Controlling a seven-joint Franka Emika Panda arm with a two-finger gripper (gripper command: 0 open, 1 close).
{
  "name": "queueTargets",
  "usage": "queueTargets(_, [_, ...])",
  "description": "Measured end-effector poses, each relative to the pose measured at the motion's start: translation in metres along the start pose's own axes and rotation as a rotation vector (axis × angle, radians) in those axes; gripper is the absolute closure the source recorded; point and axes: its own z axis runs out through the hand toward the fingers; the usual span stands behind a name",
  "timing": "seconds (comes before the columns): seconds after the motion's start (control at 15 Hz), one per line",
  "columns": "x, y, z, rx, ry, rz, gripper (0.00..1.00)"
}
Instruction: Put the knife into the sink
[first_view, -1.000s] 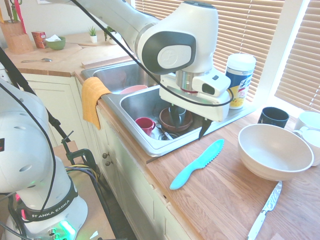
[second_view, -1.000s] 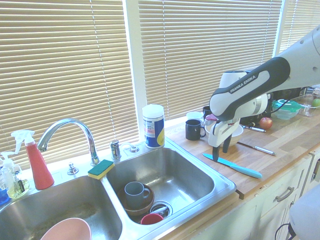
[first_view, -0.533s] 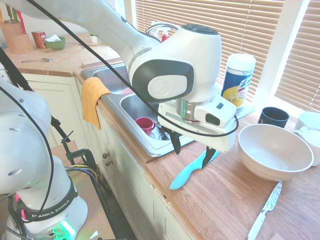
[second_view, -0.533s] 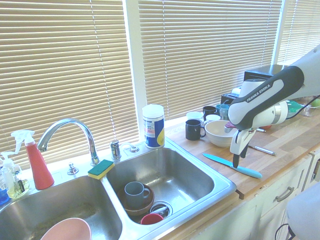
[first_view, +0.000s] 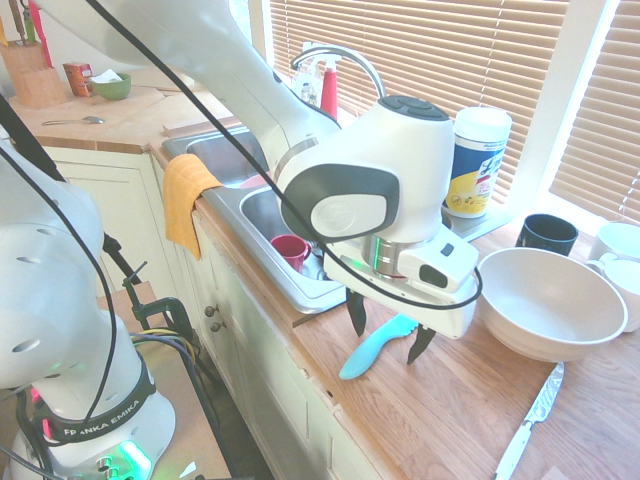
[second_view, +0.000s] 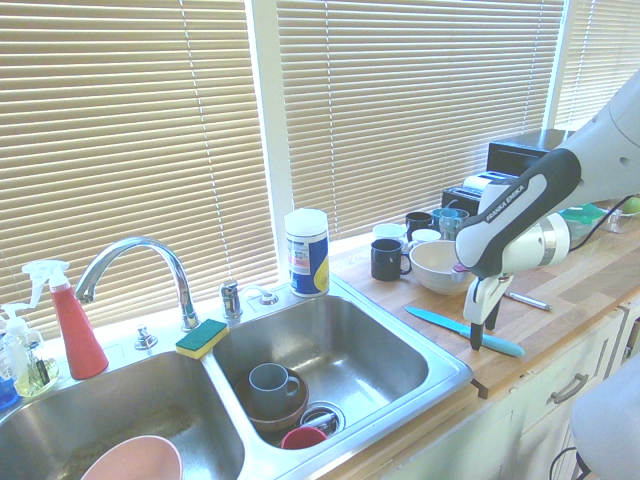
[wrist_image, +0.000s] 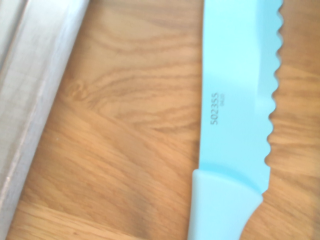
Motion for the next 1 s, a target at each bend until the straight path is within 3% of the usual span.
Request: queueTargets(1.0, [0.0023,-0.0046,0.0002,0.000,0.010,-0.018,1.00])
